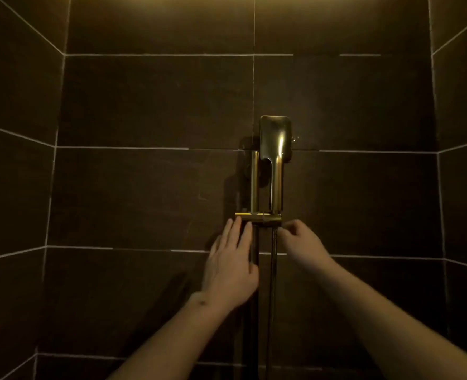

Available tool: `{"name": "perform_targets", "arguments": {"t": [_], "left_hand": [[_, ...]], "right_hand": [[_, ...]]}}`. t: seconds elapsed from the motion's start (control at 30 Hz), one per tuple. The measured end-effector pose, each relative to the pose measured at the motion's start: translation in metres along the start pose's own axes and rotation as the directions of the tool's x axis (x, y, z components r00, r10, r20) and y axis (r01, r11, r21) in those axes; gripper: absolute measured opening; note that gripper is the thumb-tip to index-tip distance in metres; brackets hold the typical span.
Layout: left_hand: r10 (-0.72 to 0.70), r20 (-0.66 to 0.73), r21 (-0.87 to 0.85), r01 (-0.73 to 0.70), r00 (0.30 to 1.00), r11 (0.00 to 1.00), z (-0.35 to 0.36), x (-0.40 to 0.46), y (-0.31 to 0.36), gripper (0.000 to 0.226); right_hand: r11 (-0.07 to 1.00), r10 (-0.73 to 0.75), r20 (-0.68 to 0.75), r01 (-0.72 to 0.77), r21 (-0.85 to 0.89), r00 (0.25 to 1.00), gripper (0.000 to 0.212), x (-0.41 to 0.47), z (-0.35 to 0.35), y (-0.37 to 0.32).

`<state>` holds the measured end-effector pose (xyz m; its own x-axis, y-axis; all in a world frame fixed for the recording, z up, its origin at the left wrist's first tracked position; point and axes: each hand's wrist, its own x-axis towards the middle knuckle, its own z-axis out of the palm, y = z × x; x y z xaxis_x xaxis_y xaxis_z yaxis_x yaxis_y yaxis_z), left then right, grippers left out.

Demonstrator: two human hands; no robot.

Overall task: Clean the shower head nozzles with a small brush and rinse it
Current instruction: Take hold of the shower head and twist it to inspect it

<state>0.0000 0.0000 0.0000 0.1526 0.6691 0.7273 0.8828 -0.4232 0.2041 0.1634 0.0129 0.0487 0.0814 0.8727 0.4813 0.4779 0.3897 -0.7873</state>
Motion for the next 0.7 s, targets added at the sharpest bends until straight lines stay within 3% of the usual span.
{"name": "perform_targets", "arguments": {"t": [0.1,0.2,0.4,0.57,0.7], "left_hand": [[0.102,0.006,0.174,-0.102,0.995,0.980,0.013,0.030,0.012,0.095],[0.115,0.018,0.245,-0.116,0.993,0.963,0.031,0.052,0.015,0.098],[0.087,0.029,0.466,-0.091,0.996,0.880,0.061,0.065,0.007,0.097],[0.149,0.010,0.482,-0.136,0.989,0.866,0.077,0.072,-0.014,0.089],[0.218,-0.086,0.427,-0.162,0.972,0.890,0.091,0.077,-0.029,0.080]], "right_hand": [[1.000,0.002,-0.081,-0.001,0.006,0.997,0.045,0.042,0.001,-0.007],[0.995,0.029,-0.082,-0.021,0.098,0.996,0.055,0.070,0.004,-0.008],[0.972,-0.112,-0.035,0.117,0.206,0.993,0.037,0.099,0.006,-0.002],[0.965,-0.100,0.035,0.088,0.245,0.994,0.035,0.110,0.008,-0.002],[0.944,-0.117,0.040,0.098,0.316,0.992,0.035,0.112,0.007,0.001]]}}
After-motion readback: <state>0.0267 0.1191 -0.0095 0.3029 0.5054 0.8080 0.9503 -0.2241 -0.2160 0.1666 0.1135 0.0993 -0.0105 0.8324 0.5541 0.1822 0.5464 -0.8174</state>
